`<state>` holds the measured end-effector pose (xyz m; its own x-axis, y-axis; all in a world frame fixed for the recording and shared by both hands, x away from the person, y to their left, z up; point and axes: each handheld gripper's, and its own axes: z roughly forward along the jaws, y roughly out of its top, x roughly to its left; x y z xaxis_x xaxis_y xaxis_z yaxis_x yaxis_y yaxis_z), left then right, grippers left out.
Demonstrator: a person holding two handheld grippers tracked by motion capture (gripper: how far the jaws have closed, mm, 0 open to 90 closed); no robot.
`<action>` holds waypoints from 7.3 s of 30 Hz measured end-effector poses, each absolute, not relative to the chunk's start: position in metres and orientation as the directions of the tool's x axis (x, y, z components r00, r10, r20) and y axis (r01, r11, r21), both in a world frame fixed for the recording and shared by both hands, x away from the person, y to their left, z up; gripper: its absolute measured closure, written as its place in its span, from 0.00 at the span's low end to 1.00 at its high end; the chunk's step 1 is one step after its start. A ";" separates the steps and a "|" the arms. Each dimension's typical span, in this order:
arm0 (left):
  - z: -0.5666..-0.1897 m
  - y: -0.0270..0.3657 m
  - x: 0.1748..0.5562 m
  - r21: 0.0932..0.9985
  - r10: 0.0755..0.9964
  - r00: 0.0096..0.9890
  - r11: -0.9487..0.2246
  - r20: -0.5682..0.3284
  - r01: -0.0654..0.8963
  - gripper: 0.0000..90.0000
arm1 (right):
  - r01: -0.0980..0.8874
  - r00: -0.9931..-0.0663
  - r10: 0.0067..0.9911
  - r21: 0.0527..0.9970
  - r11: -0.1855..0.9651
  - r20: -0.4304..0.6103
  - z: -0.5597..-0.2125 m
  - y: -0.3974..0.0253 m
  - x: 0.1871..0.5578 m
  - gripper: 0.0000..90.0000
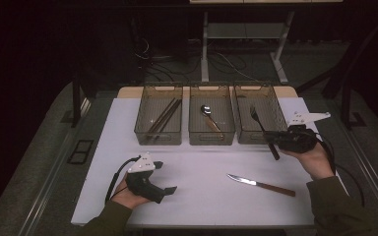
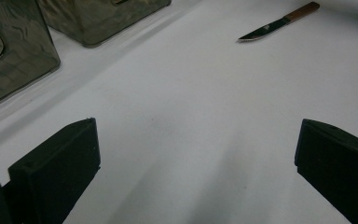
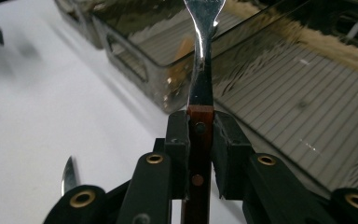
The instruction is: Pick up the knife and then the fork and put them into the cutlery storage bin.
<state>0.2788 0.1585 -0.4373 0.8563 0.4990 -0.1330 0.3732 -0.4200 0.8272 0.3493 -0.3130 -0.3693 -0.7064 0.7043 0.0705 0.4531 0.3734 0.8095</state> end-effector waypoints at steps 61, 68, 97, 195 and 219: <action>-0.438 0.159 0.279 0.828 0.497 0.856 -0.414 -0.141 0.377 0.00 | 0.555 -0.507 0.860 0.785 0.275 0.058 -0.377 -0.330 0.432 0.62; -0.437 0.160 0.279 0.828 0.498 0.855 -0.413 -0.142 0.378 0.00 | 0.504 -0.555 0.828 0.825 0.257 0.080 -0.365 -0.333 0.403 0.57; -0.437 0.163 0.279 0.822 0.490 0.860 -0.427 -0.140 0.377 0.00 | 0.444 -0.860 0.508 0.564 0.696 0.050 -0.393 -0.292 0.317 0.56; -0.438 0.161 0.281 0.824 0.490 0.859 -0.421 -0.144 0.379 0.00 | 0.515 -0.756 0.643 0.715 0.473 0.119 -0.377 -0.328 0.340 0.86; -0.439 0.160 0.282 0.824 0.498 0.853 -0.409 -0.158 0.392 0.00 | 0.391 -0.642 0.760 0.896 0.210 0.102 -0.342 -0.339 0.375 0.86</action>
<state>0.2821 0.1599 -0.4389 0.8525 0.4982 -0.1581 0.3917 -0.4088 0.8243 0.3750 -0.3395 -0.3421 -0.6420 0.7599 0.1016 0.3907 0.2103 0.8962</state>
